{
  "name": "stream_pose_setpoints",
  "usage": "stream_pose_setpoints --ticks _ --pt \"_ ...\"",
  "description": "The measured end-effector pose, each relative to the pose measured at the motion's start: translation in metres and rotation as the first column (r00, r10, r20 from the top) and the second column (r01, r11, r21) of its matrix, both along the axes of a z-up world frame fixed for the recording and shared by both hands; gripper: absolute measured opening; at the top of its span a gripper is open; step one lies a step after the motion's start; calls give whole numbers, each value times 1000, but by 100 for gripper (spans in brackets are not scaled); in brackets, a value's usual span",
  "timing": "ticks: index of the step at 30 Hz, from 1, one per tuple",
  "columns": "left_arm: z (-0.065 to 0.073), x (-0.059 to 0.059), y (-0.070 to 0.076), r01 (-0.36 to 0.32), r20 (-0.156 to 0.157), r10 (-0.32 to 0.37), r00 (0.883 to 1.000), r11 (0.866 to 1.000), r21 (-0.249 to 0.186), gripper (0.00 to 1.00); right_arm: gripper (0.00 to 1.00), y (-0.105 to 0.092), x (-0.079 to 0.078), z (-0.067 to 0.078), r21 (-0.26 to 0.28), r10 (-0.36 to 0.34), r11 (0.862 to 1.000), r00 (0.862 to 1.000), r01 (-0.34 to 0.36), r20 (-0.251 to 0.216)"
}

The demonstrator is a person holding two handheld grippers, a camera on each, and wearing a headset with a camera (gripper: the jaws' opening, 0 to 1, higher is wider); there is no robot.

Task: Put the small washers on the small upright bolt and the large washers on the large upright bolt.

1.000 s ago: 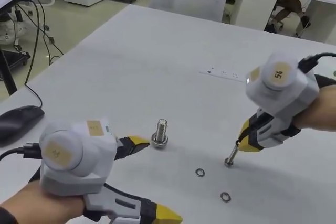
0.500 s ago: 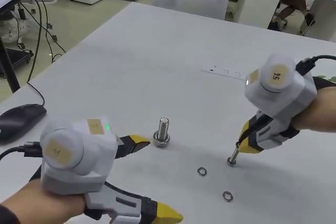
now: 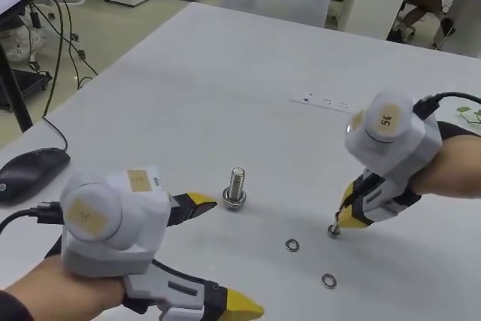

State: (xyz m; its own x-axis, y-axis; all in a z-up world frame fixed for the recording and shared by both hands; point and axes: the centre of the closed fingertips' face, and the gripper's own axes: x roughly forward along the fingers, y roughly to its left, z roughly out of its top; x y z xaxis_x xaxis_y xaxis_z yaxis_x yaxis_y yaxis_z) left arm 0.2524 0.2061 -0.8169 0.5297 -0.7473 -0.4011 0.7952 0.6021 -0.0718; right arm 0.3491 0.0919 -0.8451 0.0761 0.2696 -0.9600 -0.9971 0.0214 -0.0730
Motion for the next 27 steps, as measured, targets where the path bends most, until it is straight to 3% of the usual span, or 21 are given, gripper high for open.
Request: stream_pose_setpoints --ticks 14,27 --pt "0 0 0 -3 -1 3 1000 1000 1 89 13 -4 4 -23 -17 -16 1000 1000 16 -25" --pt "1 -1 1 -6 1 6 1000 1000 6 89 14 -4 5 -25 -26 -12 1000 1000 12 -21"
